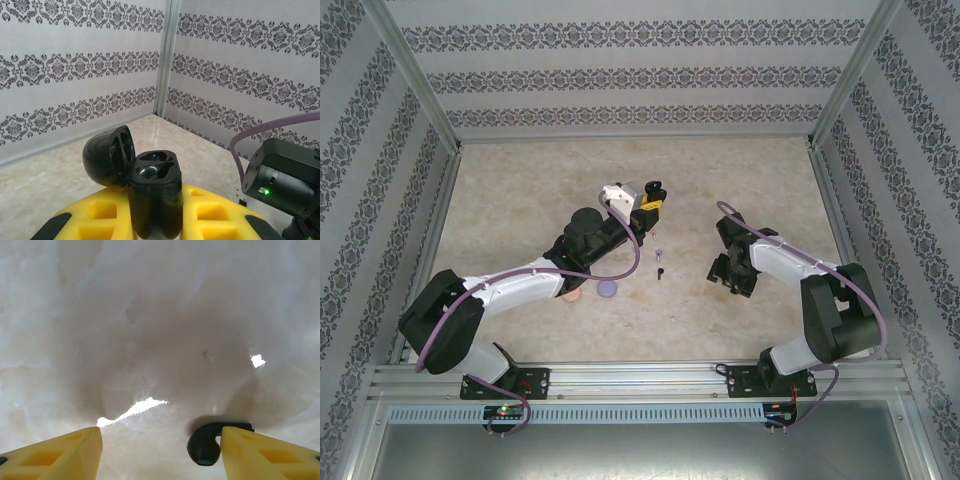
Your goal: Insert the wireless bluetooth earbuds into the charging case
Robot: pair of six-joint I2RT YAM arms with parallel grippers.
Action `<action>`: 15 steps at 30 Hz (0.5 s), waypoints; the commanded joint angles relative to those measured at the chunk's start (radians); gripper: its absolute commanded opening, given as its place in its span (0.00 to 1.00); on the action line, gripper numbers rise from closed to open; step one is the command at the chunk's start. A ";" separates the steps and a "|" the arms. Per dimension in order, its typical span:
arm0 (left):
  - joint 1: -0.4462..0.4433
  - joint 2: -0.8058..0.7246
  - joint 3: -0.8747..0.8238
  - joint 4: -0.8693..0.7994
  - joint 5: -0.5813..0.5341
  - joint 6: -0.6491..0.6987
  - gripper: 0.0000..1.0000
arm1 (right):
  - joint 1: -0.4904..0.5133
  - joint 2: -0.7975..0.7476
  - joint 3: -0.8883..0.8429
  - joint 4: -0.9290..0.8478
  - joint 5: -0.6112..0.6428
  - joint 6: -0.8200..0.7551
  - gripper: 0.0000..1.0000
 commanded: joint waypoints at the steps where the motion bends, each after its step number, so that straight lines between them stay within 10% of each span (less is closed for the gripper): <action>1: -0.013 -0.030 -0.002 0.018 0.000 0.006 0.00 | 0.017 -0.040 -0.007 0.015 -0.043 0.052 0.64; 15: -0.013 -0.026 -0.005 0.024 0.001 0.003 0.00 | -0.002 -0.050 -0.004 -0.030 0.085 0.010 0.64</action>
